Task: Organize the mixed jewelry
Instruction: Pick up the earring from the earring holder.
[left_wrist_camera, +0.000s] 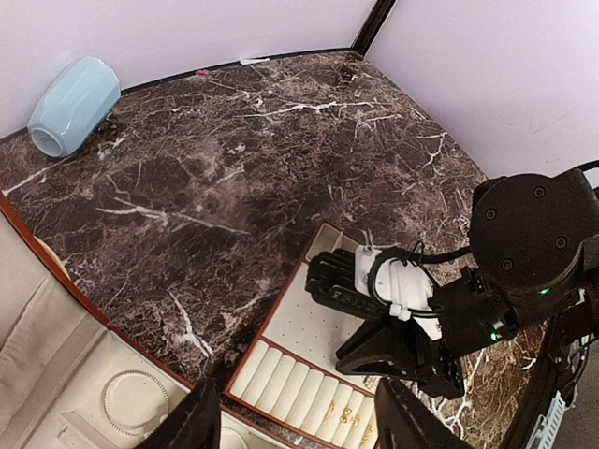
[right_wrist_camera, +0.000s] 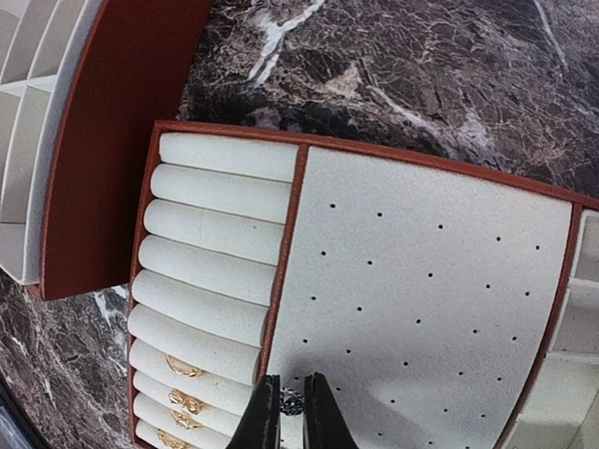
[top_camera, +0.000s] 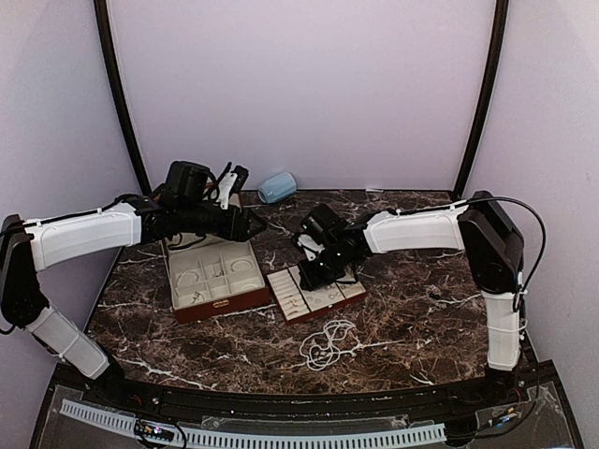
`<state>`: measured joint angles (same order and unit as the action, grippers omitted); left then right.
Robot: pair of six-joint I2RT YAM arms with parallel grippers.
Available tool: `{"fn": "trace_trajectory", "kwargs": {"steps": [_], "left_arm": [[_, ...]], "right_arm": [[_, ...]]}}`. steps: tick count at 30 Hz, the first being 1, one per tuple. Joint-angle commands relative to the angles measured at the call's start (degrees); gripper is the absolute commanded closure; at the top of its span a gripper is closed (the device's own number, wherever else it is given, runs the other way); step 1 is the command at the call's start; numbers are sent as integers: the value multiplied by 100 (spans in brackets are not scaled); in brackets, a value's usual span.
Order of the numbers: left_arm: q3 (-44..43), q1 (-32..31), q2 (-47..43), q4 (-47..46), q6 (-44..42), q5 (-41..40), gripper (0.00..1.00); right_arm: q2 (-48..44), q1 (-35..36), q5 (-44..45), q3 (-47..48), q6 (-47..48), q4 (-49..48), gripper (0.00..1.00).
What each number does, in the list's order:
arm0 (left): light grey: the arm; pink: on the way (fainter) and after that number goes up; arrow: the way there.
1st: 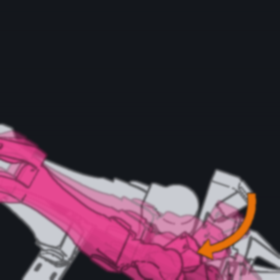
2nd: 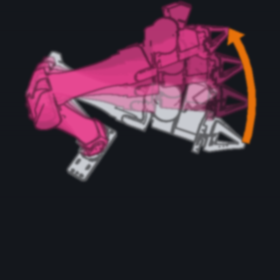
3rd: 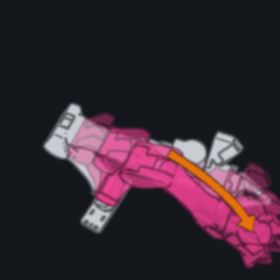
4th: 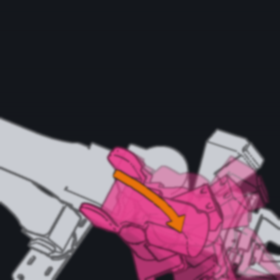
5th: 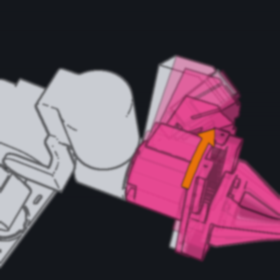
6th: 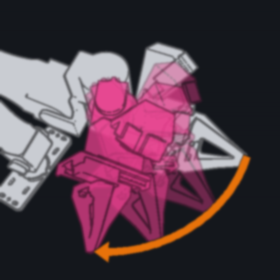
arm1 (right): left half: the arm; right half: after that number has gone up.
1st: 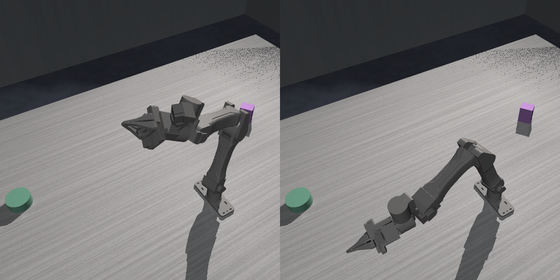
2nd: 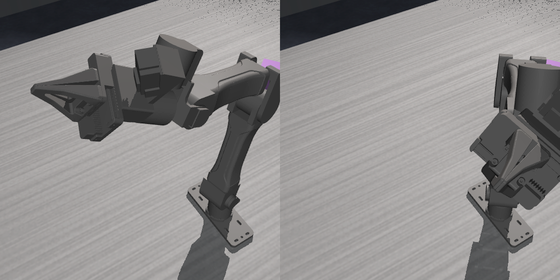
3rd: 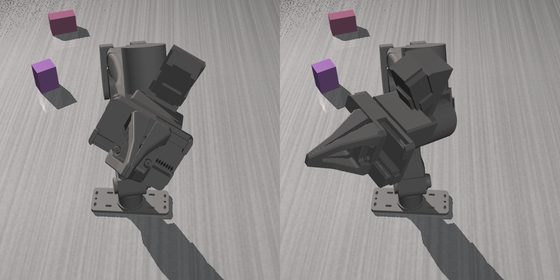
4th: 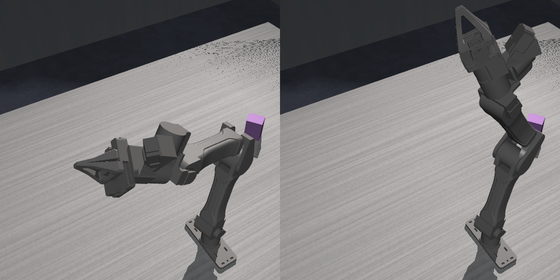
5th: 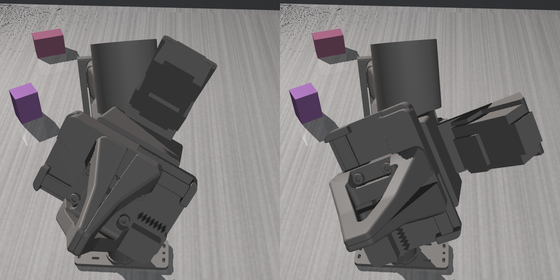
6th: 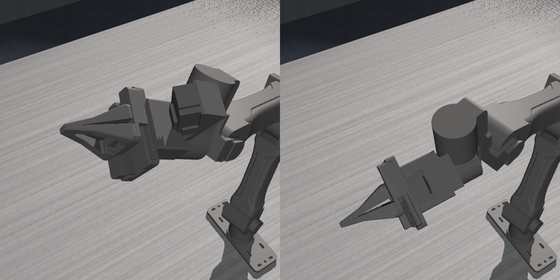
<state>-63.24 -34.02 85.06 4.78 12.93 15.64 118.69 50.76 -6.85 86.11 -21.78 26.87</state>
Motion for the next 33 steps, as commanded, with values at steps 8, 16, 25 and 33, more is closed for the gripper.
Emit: {"fn": "trace_trajectory", "kwargs": {"steps": [8, 16, 25, 33], "left_arm": [[152, 1, -100, -123, 69, 52, 41], [215, 1, -121, -229, 144, 127, 41], [271, -6, -84, -326, 222, 269, 41], [632, -8, -201, -960, 417, 462, 41]], "right_arm": [[-163, 74, 16, -281, -431, -1103, 98], [-265, 74, 326, -722, -655, -2100, 98], [-537, 74, 659, -1455, -914, -3296, 96], [-910, 58, 913, -1562, -1027, -3455, 96]]}}
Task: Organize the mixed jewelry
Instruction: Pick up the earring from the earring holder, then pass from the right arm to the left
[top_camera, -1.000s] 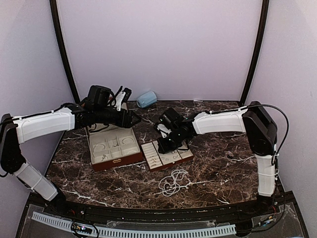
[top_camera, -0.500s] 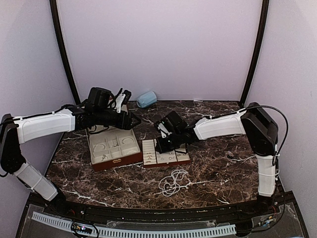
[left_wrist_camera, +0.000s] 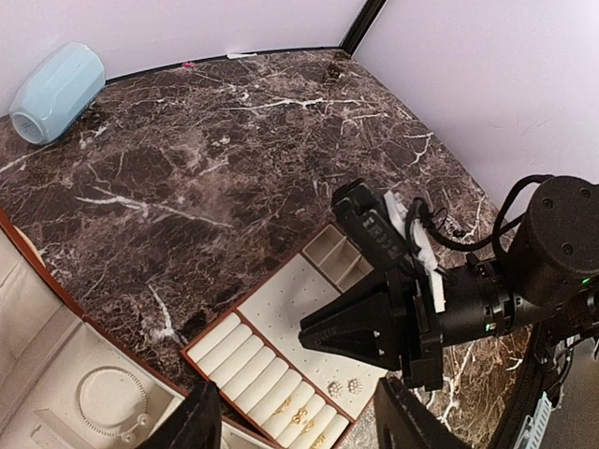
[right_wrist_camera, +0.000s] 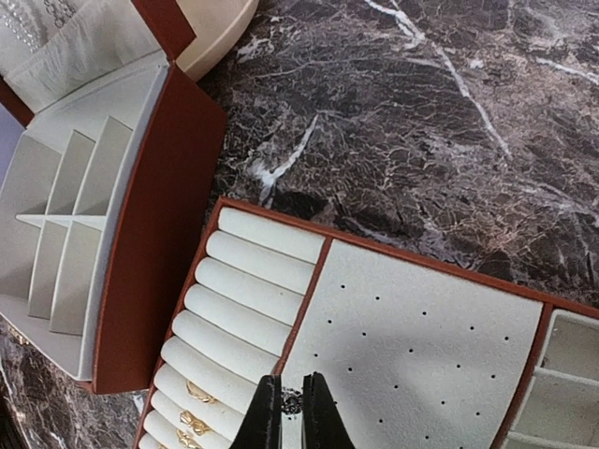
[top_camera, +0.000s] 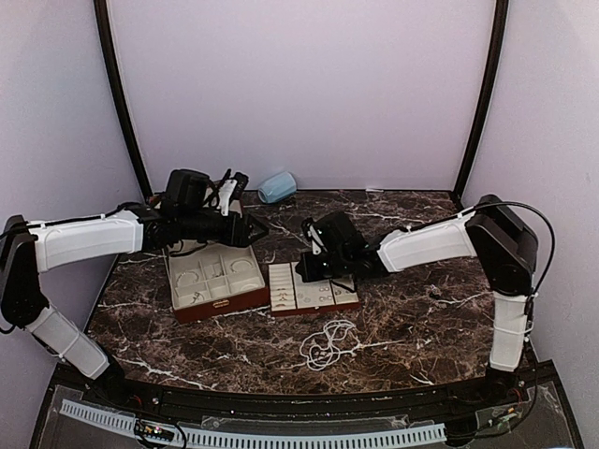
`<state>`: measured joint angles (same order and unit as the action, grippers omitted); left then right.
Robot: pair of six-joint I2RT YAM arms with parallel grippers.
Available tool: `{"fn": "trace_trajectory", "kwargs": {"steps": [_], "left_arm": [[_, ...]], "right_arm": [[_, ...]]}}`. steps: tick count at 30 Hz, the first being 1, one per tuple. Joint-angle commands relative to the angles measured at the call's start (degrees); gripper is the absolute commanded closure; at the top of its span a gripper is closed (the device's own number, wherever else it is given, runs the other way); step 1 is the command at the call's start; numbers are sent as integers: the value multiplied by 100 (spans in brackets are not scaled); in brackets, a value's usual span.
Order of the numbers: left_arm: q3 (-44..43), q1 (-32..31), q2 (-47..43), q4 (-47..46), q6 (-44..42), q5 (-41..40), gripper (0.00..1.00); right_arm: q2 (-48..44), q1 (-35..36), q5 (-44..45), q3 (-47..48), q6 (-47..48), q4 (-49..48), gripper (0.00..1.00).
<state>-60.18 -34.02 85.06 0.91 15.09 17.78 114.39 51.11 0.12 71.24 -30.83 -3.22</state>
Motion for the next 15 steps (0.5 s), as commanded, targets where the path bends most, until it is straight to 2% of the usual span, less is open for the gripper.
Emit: {"fn": "trace_trajectory", "kwargs": {"steps": [1, 6, 9, 12, 15], "left_arm": [[399, -8, -253, -866, 269, 298, 41], [1175, -77, -457, -2229, 767, 450, 41], [1809, -234, -431, -3589, 993, 489, 41], [1908, -392, -196, -4357, 1044, 676, 41], [1749, -647, 32, -4598, 884, 816, 41]], "right_arm": [[-570, 14, 210, -108, -130, -477, 95], [-1185, -54, 175, -347, -197, -643, 94], [-1544, -82, 97, -456, -210, -655, 92], [-1879, -84, -69, -581, -235, -735, 92], [-2187, -84, -338, -729, -319, -884, 91]]}}
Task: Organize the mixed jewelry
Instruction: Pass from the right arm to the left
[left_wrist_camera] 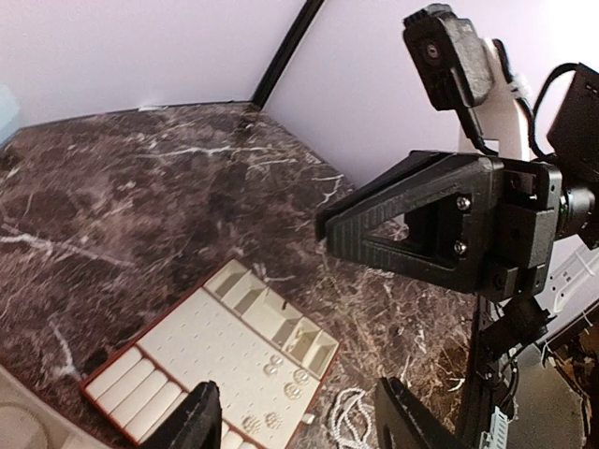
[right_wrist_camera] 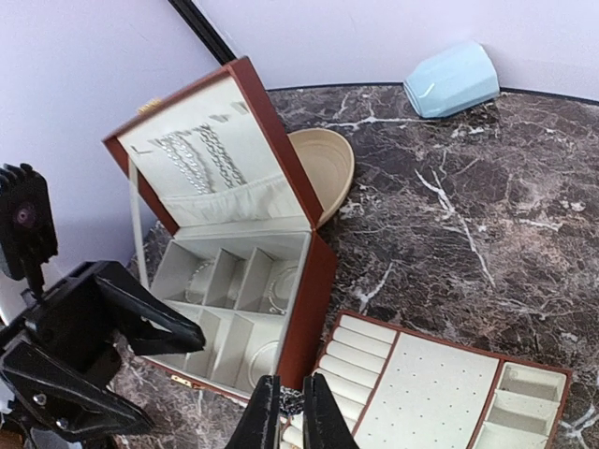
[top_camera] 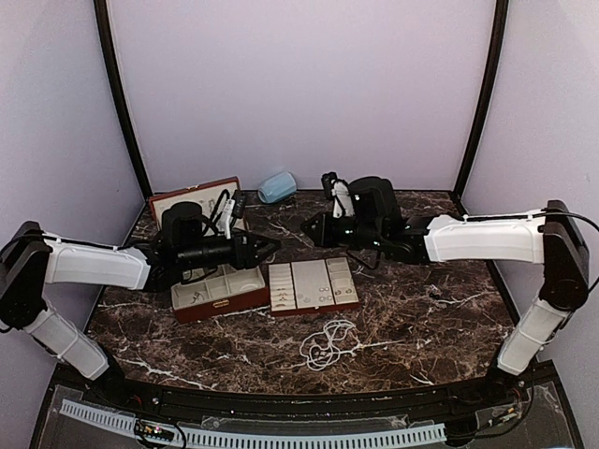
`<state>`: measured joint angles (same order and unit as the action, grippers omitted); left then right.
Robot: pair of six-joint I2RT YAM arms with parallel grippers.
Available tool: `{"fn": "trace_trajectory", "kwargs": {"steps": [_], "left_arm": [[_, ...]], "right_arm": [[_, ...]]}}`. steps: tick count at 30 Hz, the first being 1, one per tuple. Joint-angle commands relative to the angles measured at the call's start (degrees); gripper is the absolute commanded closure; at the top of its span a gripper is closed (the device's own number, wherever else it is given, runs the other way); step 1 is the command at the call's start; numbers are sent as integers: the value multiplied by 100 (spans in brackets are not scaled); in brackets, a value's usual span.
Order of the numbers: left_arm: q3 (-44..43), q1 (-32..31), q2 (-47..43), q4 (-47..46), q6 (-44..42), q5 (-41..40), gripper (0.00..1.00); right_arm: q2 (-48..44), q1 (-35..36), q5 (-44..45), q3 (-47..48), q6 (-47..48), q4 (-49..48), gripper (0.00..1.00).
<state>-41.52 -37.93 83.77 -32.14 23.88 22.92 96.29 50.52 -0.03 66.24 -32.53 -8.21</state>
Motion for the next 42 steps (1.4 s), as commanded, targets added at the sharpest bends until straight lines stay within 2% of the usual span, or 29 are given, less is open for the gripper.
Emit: {"fn": "trace_trajectory", "kwargs": {"steps": [1, 9, 13, 20, 27, 29, 42], "left_arm": [[-194, -297, 266, -1352, -67, 328, 41], [-562, -547, 705, -1586, 59, 620, 41], [-689, -601, 833, -1651, 119, 647, 45], [-851, -616, 972, -1590, 192, 566, 59], [-876, -611, 975, -1585, 184, 497, 81], [-875, -611, 983, -1585, 199, 501, 84], [-880, -604, 975, -1671, 256, 470, 88]], "right_arm": [[-446, -25, -380, -264, -190, -410, 91], [-885, -17, -735, -602, -460, -823, 90], [-923, -16, -872, -610, -450, -848, 90], [-912, -12, -1090, -584, -424, -925, 90], [-893, -7, -1127, -602, -444, -977, 90], [-885, -7, -1151, -591, -439, -981, 90], [-832, 0, -1240, -605, -444, -980, 90]]}}
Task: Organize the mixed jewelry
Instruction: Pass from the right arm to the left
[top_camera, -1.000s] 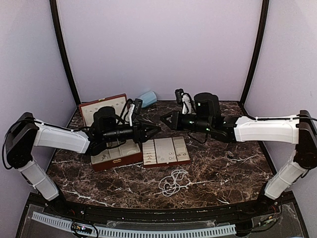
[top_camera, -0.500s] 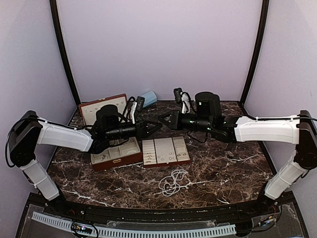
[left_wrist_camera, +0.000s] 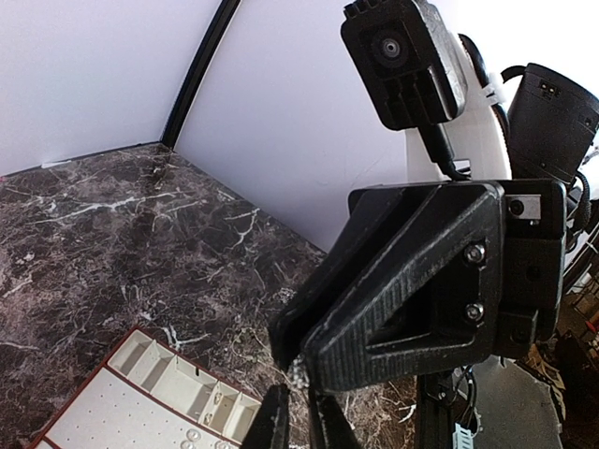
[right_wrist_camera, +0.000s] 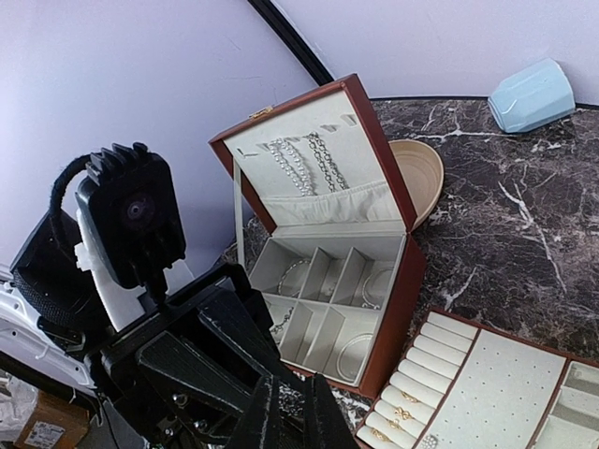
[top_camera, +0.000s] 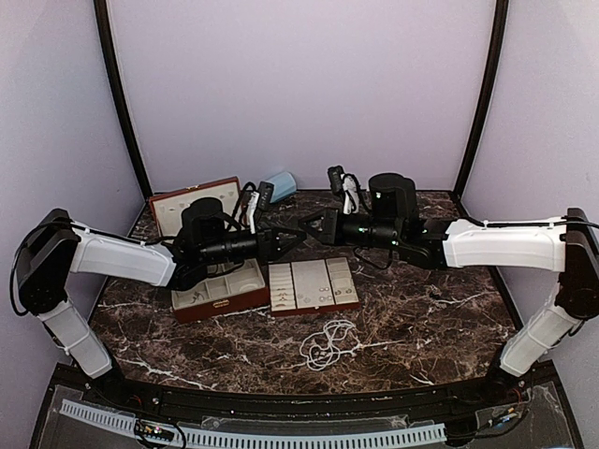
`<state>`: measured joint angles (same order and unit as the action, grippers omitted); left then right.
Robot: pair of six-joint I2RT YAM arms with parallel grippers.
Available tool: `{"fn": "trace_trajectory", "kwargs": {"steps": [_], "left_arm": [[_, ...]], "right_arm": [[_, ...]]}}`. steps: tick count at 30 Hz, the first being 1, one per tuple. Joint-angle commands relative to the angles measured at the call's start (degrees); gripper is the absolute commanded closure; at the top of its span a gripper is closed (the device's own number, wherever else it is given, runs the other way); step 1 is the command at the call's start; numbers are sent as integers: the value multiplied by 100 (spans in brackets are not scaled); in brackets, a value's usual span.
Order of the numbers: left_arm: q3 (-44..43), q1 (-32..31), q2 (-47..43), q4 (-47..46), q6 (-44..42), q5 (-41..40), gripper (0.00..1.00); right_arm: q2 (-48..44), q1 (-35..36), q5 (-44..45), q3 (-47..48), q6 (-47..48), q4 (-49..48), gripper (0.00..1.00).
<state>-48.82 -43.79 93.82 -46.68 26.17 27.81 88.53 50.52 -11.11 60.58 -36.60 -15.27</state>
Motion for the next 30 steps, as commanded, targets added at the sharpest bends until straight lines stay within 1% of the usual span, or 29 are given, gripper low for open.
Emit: {"fn": "trace_trajectory", "kwargs": {"steps": [1, 5, 10, 17, 21, 22, 24, 25, 26, 29, 30], "left_arm": [[-153, -21, -37, -219, 21, -21, 88], [-142, -24, -71, -226, -8, -25, 83], [-116, -25, -104, -230, -41, -37, 81], [-75, -19, -140, -305, -69, -35, 89], [-57, -23, -167, -323, -125, -40, 96], [-44, -17, -169, -324, -151, -57, 100], [-18, -30, -178, -329, -197, -80, 100], [9, -27, -184, -336, -217, -86, 100], [29, -21, -186, -356, -257, -101, 100], [161, -25, -219, -448, -420, -129, 100], [192, -29, -221, -485, -525, -154, 100]], "right_arm": [[-48, 1, -136, -37, -40, -268, 91], [-30, 1, -151, -39, -50, -274, 91], [-8, 11, -174, -27, -68, -272, 91], [53, 15, -236, -3, -78, -259, 91], [84, 16, -243, -9, -78, -240, 91], [93, 12, -242, -11, -86, -233, 91], [87, 11, -243, -9, -95, -236, 91], [86, 17, -240, -10, -97, -235, 87], [67, 14, -224, -11, -102, -232, 80], [-49, -2, -153, -19, -147, -222, 50], [-101, -11, -150, -15, -166, -218, 44]]}}
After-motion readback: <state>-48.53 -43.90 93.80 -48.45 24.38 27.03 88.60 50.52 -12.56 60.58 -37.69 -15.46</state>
